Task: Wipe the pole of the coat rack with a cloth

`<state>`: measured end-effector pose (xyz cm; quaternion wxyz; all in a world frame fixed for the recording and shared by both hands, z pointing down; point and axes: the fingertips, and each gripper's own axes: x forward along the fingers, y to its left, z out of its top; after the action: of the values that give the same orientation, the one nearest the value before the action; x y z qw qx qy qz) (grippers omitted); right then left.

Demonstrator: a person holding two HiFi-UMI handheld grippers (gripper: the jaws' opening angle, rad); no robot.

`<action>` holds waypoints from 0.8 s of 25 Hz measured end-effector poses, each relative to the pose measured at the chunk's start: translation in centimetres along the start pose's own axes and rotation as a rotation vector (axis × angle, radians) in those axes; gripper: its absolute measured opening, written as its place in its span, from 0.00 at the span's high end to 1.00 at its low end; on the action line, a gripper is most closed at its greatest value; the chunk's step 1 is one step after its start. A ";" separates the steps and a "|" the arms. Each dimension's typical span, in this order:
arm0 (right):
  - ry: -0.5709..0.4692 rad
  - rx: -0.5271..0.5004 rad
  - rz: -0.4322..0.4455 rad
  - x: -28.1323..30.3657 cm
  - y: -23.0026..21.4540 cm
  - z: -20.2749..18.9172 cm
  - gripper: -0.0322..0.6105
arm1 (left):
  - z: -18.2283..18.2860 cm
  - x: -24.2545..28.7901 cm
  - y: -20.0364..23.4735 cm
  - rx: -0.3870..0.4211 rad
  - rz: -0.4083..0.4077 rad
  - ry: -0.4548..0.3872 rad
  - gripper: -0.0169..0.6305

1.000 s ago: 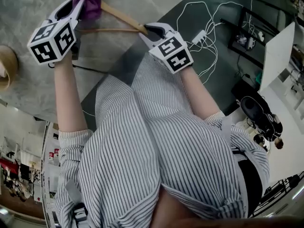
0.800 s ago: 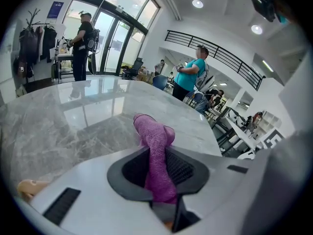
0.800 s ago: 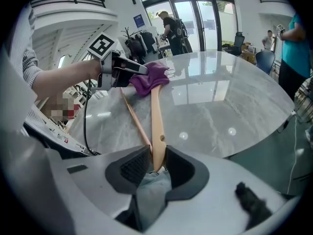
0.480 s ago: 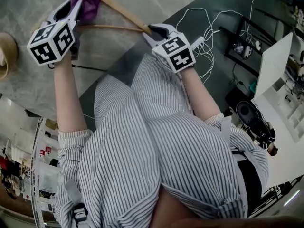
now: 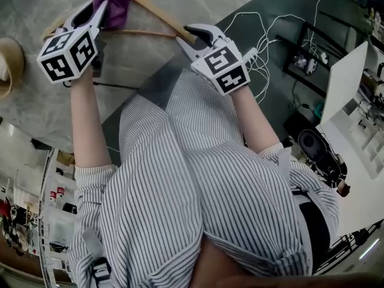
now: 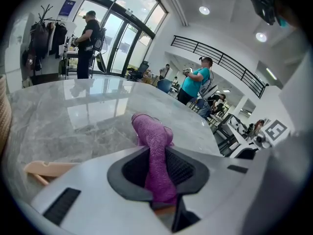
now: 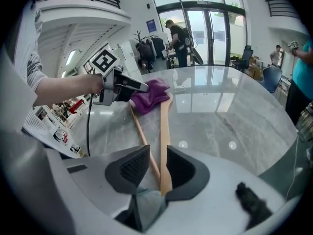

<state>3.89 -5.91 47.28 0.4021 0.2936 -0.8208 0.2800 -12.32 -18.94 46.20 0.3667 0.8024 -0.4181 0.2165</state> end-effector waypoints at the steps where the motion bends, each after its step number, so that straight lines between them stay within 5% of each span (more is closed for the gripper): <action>1: -0.005 -0.006 0.007 0.2 0.1 0.5 0.78 | 0.0 0.0 0.0 0.000 0.001 -0.001 0.84; 20: -0.100 -0.081 0.109 5.8 2.2 9.5 0.78 | -0.4 -4.2 4.5 -0.107 0.075 -0.076 0.83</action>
<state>-5.32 -12.53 46.65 0.3561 0.2456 -0.8654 0.2530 -18.42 -18.16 45.56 0.3844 0.7732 -0.4723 0.1768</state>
